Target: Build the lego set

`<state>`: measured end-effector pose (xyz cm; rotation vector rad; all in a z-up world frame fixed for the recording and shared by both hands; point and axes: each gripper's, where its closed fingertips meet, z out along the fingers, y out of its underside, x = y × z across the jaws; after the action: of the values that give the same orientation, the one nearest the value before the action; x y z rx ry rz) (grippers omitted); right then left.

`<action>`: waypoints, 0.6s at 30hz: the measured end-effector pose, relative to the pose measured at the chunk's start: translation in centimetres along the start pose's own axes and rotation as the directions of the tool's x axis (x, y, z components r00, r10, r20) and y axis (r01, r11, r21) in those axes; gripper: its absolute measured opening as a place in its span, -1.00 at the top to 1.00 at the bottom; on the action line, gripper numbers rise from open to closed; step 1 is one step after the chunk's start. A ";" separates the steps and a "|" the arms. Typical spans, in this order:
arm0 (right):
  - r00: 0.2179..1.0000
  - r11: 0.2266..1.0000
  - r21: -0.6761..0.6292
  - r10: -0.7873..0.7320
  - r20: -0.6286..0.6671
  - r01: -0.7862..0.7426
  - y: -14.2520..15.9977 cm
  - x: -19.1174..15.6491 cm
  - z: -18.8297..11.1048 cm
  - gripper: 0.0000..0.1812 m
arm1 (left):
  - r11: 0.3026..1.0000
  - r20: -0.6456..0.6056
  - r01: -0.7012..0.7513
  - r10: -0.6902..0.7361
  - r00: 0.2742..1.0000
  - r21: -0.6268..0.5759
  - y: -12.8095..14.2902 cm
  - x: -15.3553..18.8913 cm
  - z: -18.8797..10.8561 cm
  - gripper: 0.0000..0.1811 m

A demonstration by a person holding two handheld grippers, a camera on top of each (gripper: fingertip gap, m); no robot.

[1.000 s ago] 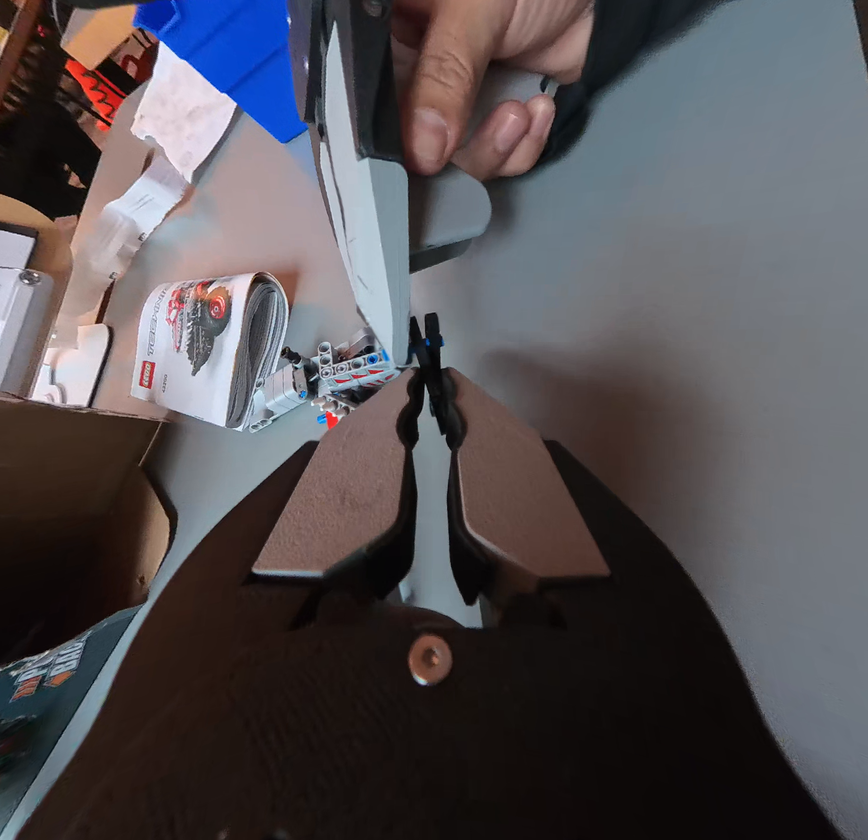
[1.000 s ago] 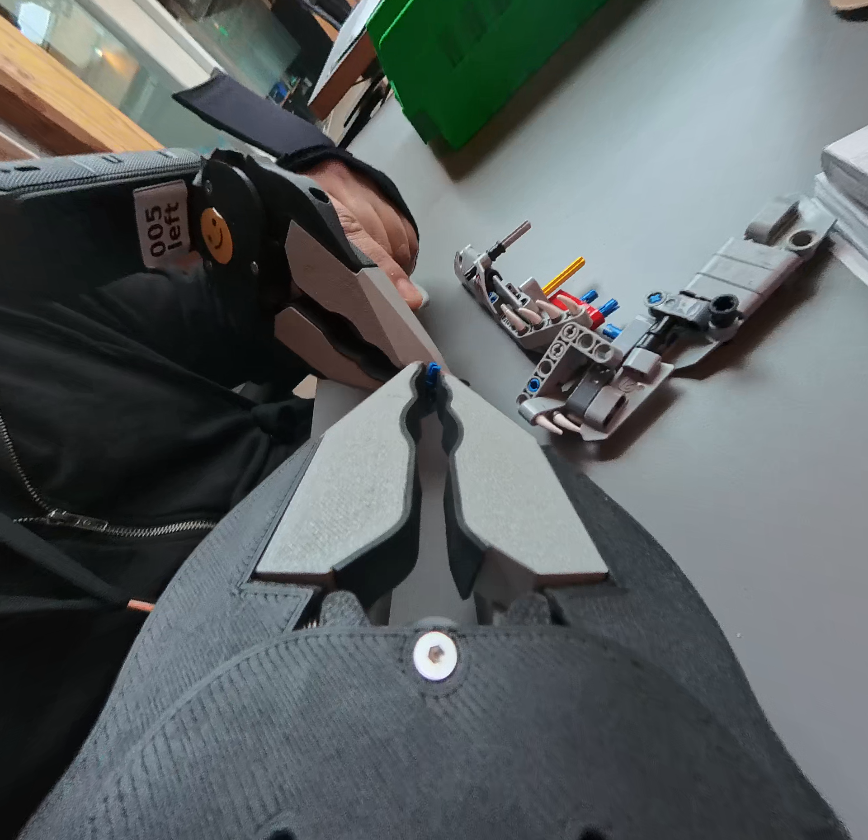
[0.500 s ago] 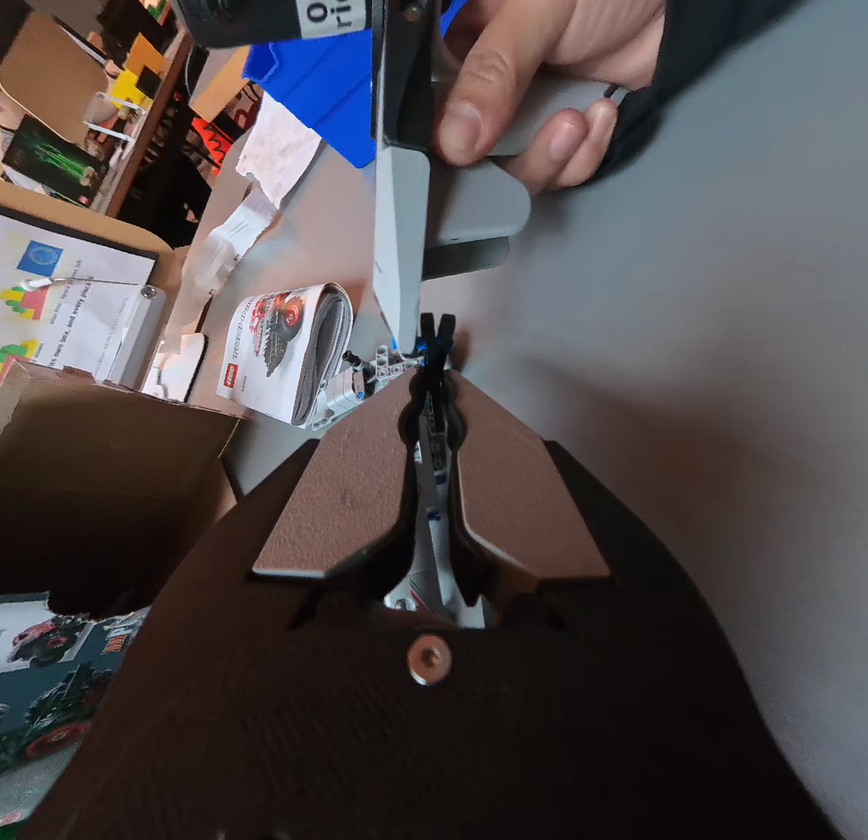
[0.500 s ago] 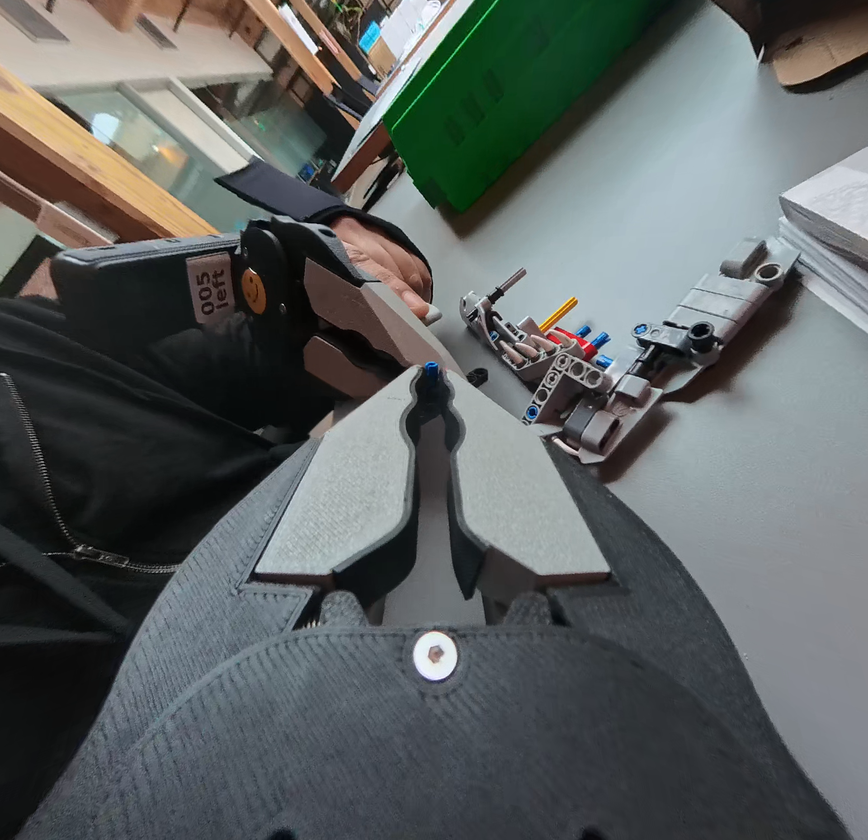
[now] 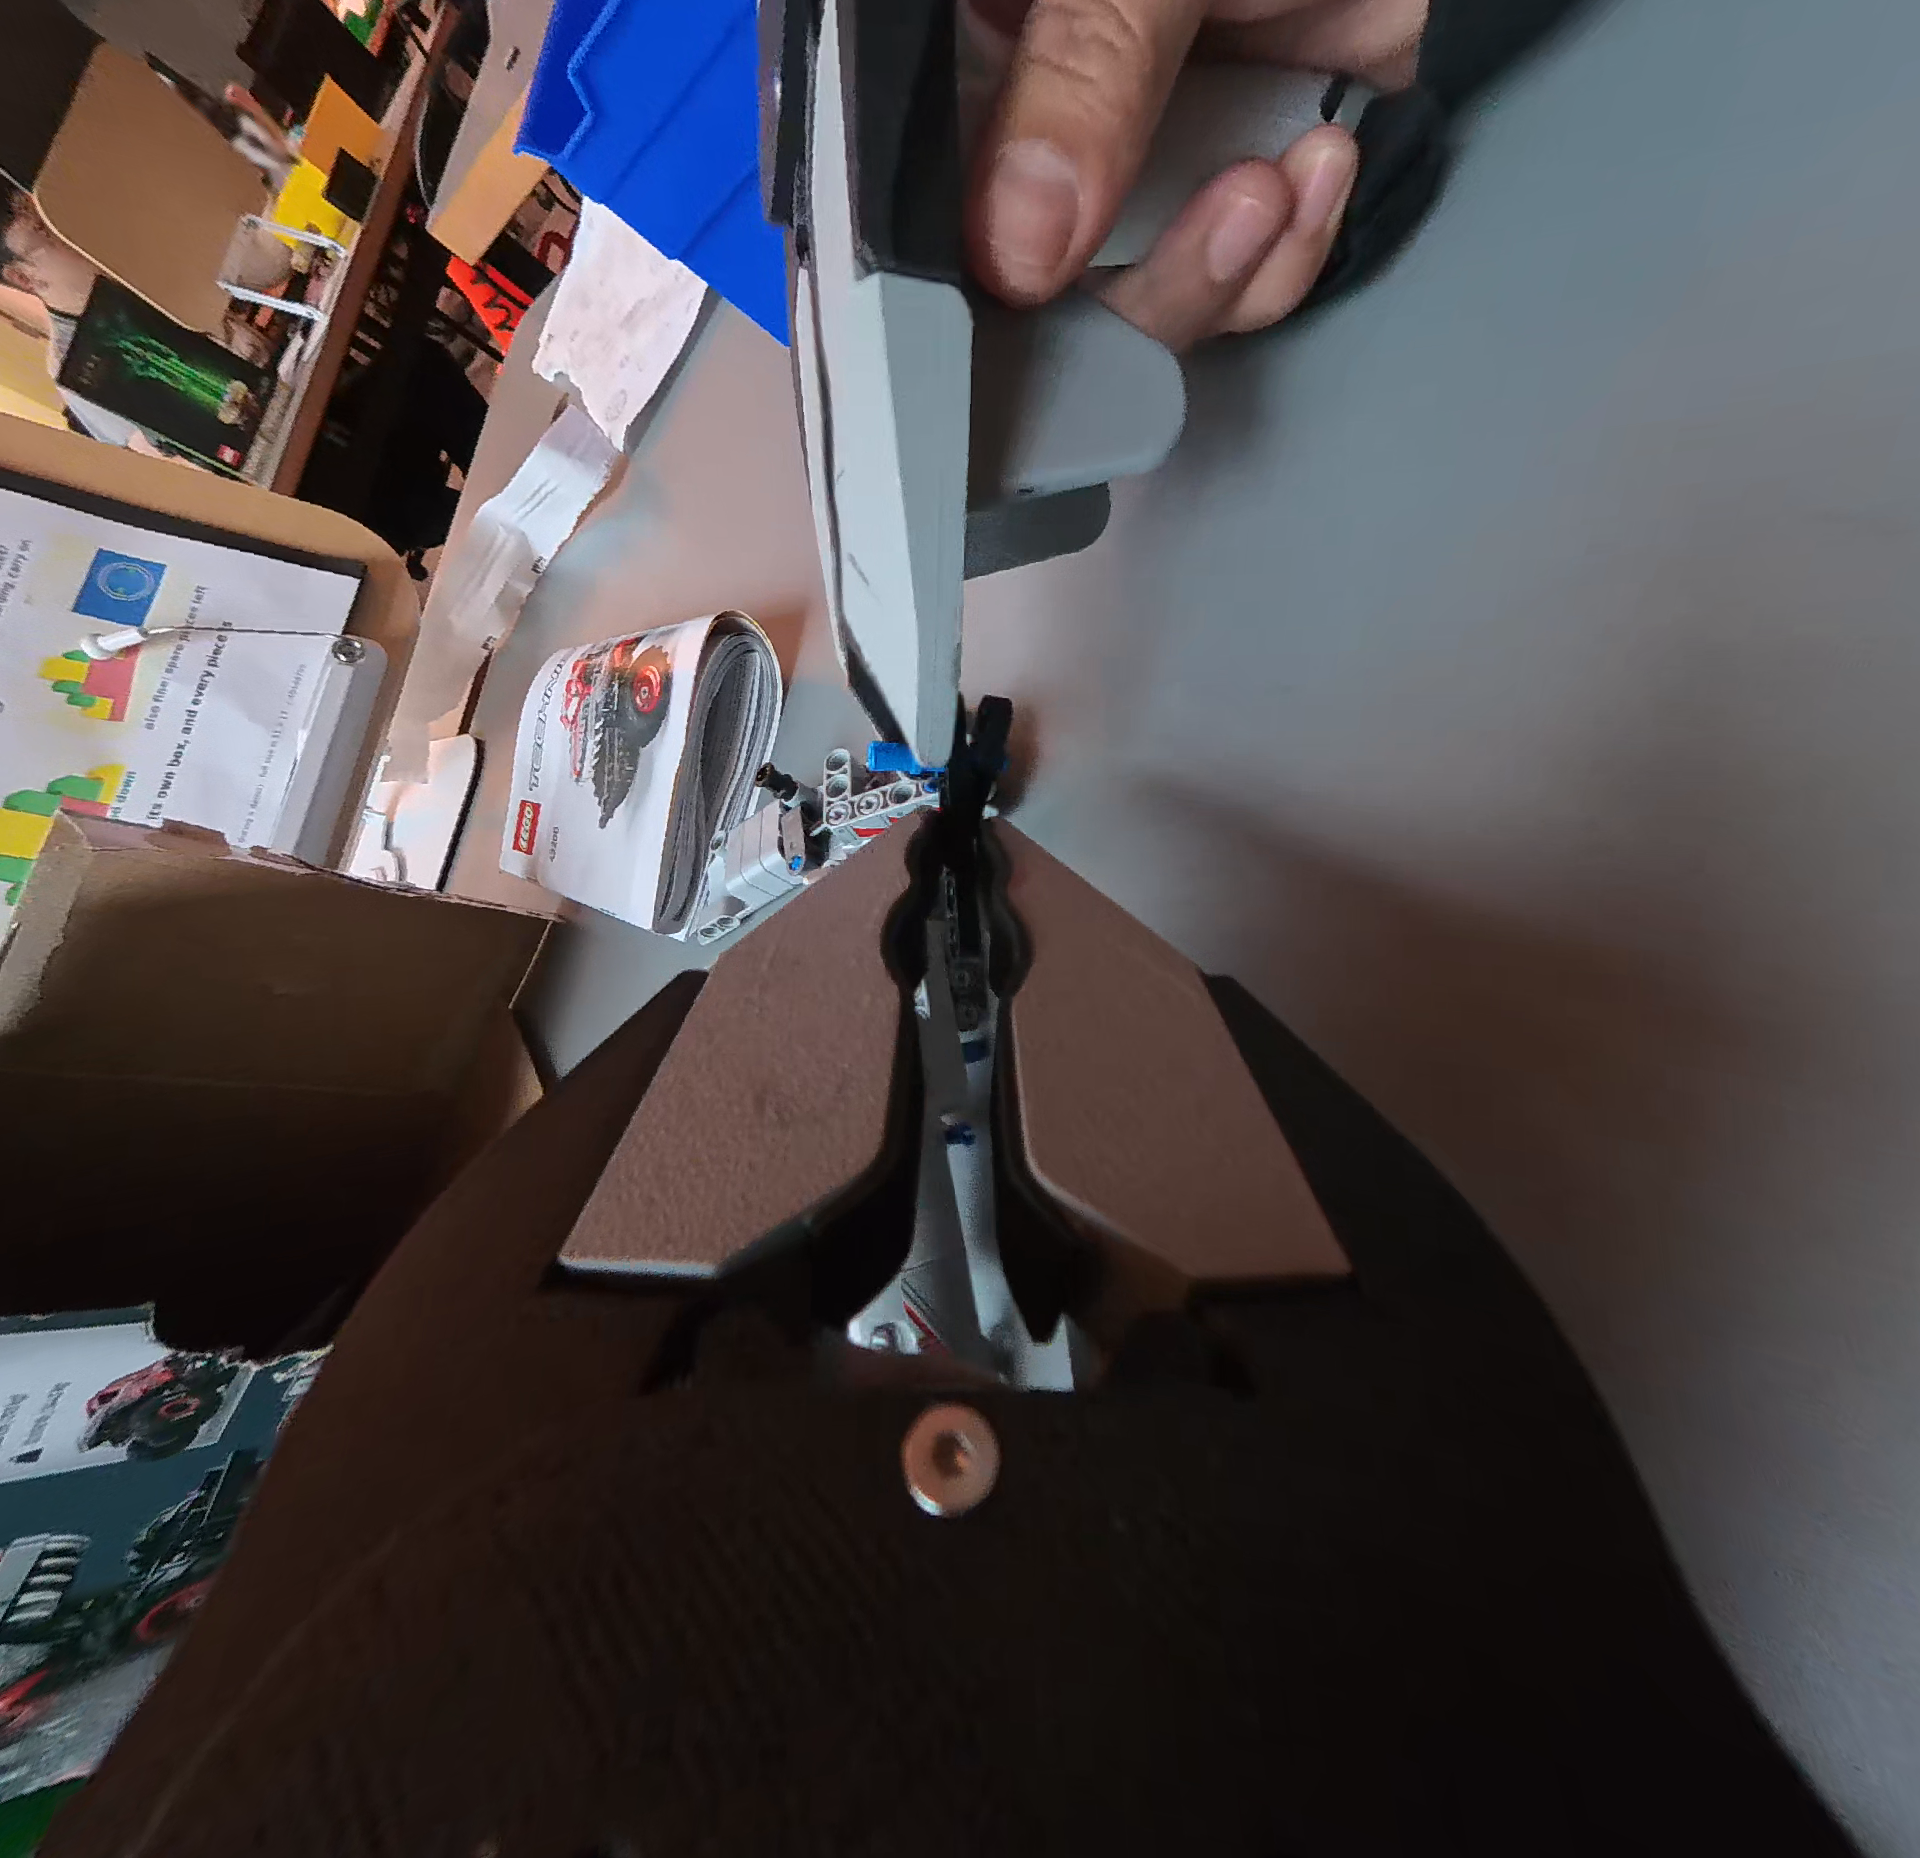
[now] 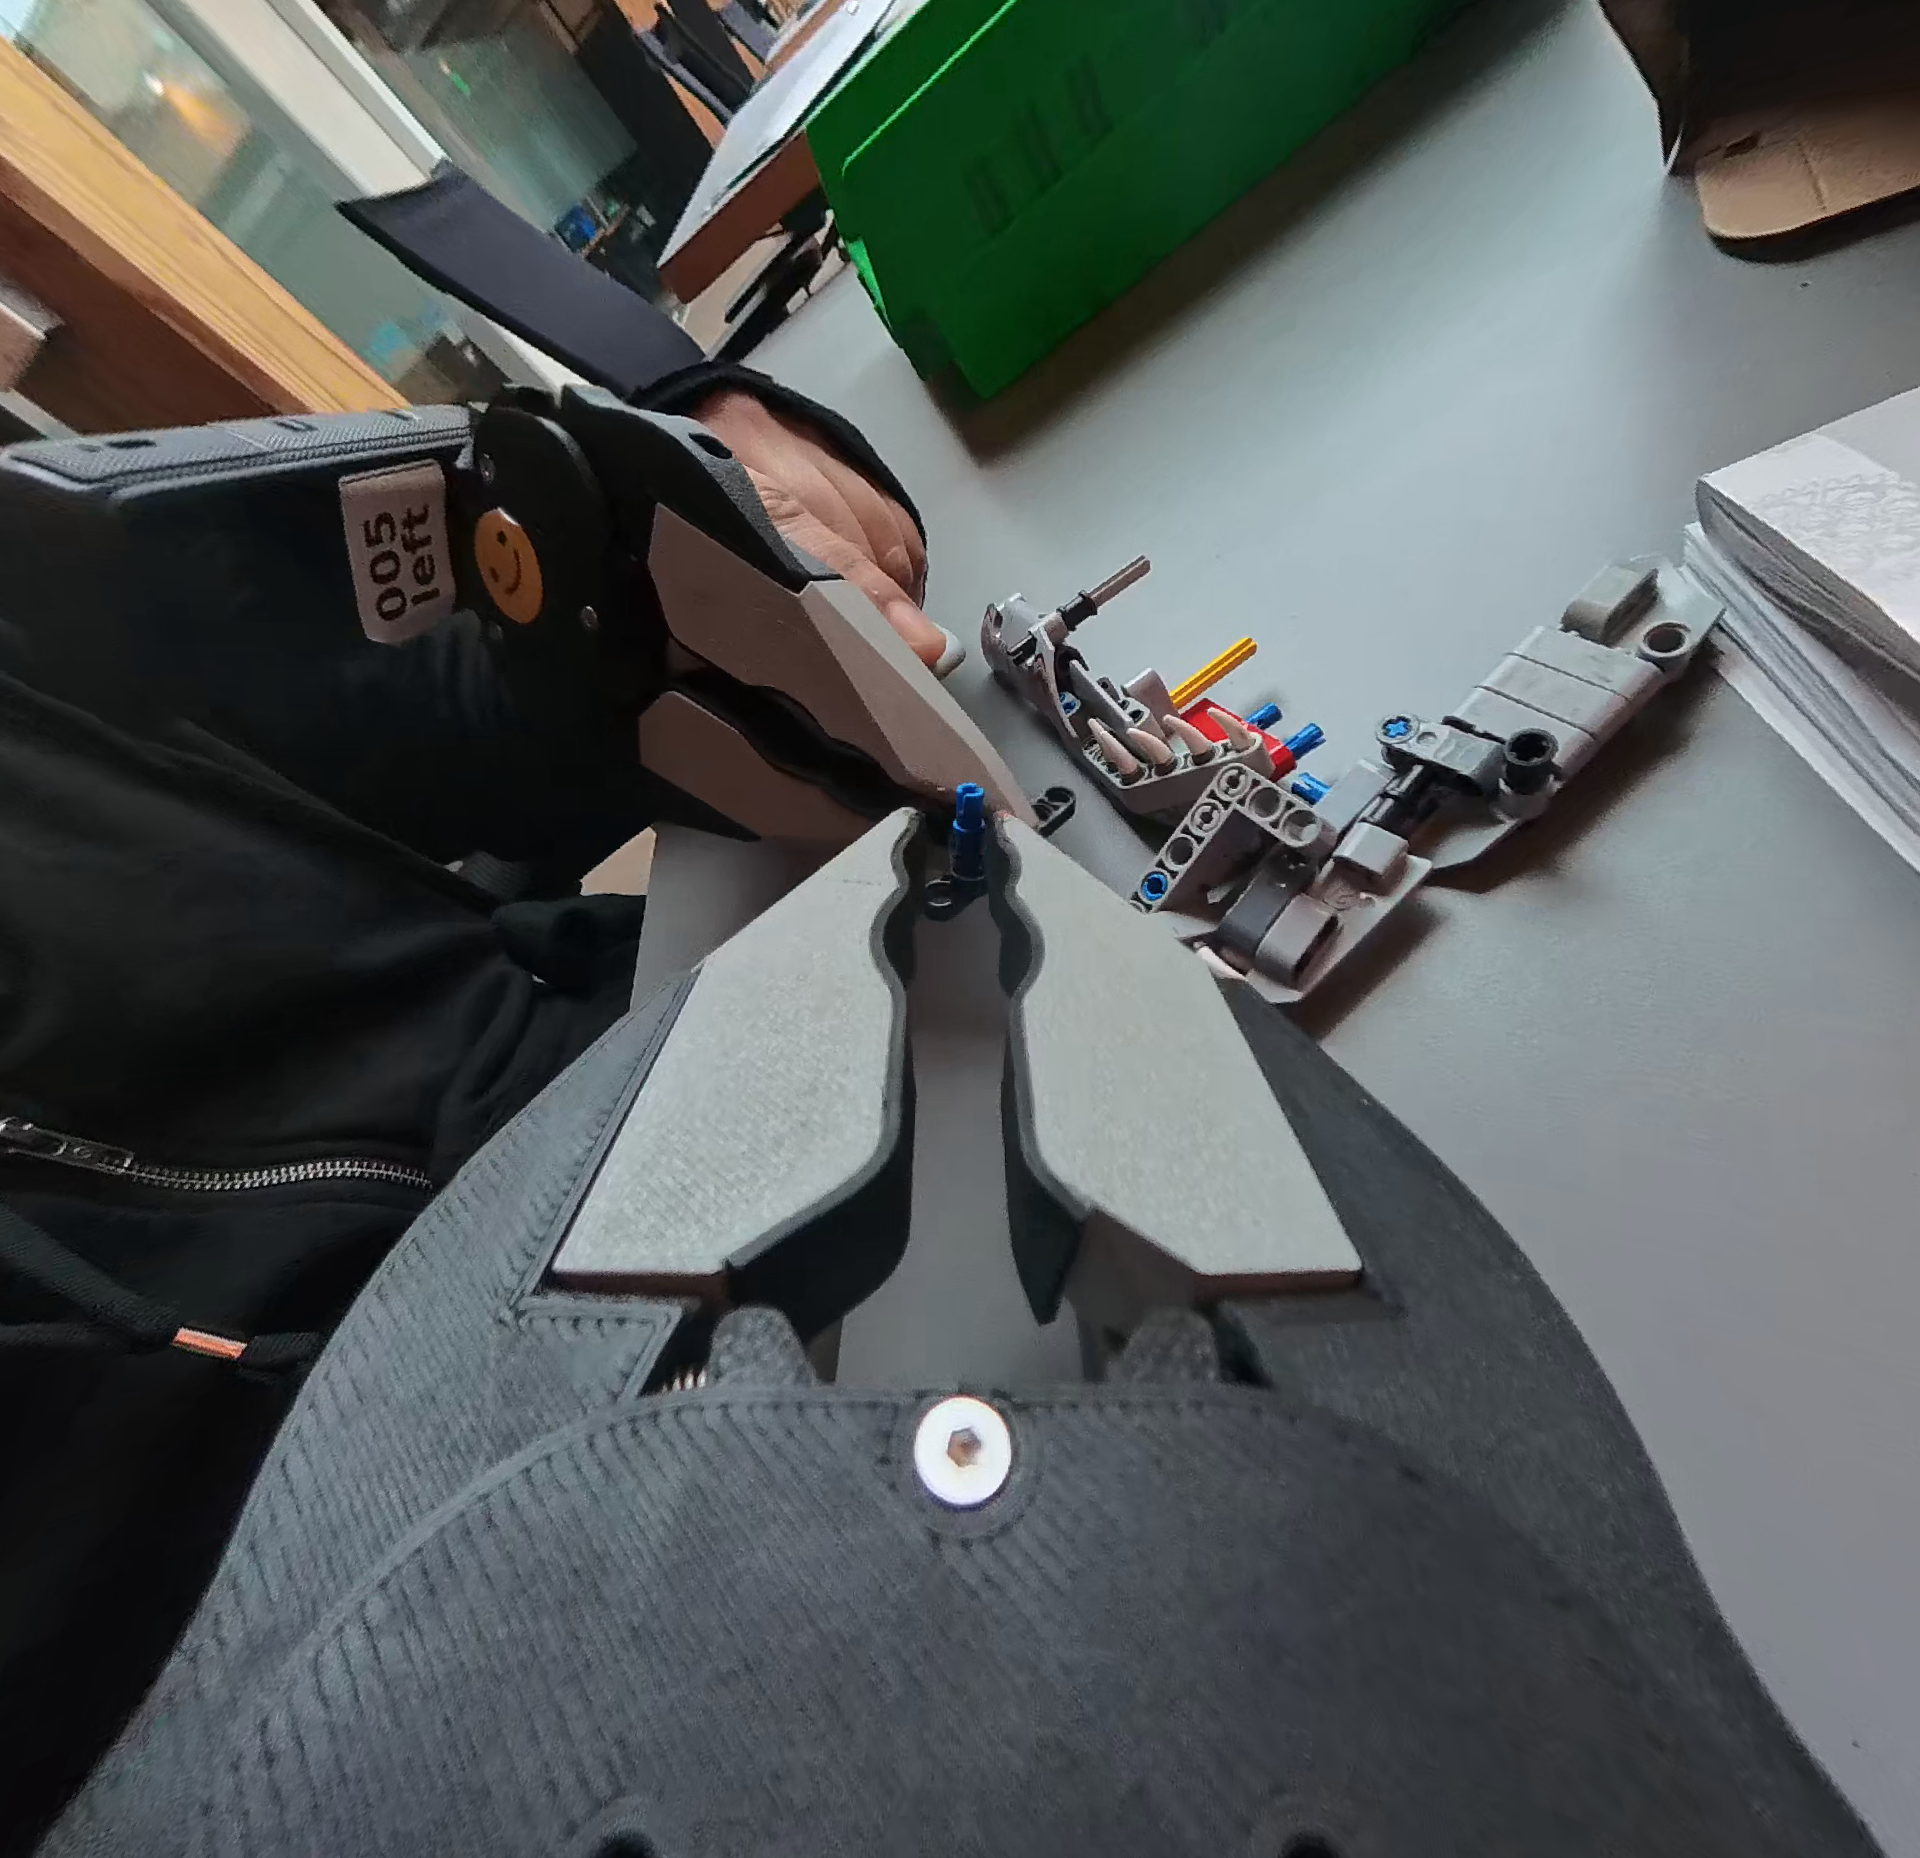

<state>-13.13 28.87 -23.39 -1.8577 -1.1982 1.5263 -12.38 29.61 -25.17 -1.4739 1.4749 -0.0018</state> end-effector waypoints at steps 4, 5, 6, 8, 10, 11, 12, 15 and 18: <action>1.000 1.000 -0.009 0.008 -0.012 -0.008 0.1 0.2 0.1 0.97 | 1.000 0.003 -0.018 0.018 1.000 -0.003 0.0 0.2 0.0 0.96; 1.000 1.000 -0.013 0.009 -0.011 -0.009 0.2 0.2 0.1 0.97 | 1.000 0.005 -0.025 0.025 1.000 -0.005 0.0 0.2 0.1 0.96; 1.000 1.000 -0.023 0.009 -0.013 -0.009 0.3 0.2 0.1 0.97 | 1.000 0.003 -0.028 0.028 1.000 -0.010 0.1 0.2 0.1 0.96; 1.000 0.999 -0.043 0.000 -0.022 -0.001 0.6 0.3 0.2 0.98 | 1.000 -0.010 -0.018 0.018 1.000 -0.020 0.2 0.5 0.2 0.96; 0.999 0.998 -0.049 -0.032 -0.036 0.030 0.6 0.3 0.1 0.98 | 1.000 -0.012 -0.001 0.001 1.000 -0.026 0.3 0.5 0.3 0.96; 0.998 0.998 -0.052 -0.041 -0.043 0.039 0.7 0.4 0.1 0.98 | 1.000 -0.011 -0.001 0.000 1.000 -0.029 0.2 0.5 0.3 0.96; 0.997 0.997 -0.060 -0.051 -0.052 0.048 0.7 0.4 0.1 0.98 | 0.999 -0.011 -0.006 0.006 1.000 -0.033 0.3 0.6 0.4 0.96; 0.987 0.987 -0.111 -0.131 -0.095 0.120 1.2 0.7 0.3 0.98 | 0.999 -0.027 -0.010 0.008 1.000 -0.046 0.6 0.9 0.5 0.96; 0.969 0.970 -0.158 -0.207 -0.138 0.184 1.7 1.0 0.4 0.98 | 0.998 -0.031 -0.017 0.015 0.999 -0.064 0.9 1.2 0.7 0.96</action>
<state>-12.96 28.80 -25.38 -1.8461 -1.4045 1.1965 -12.30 29.37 -26.78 -1.5197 1.5243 0.0338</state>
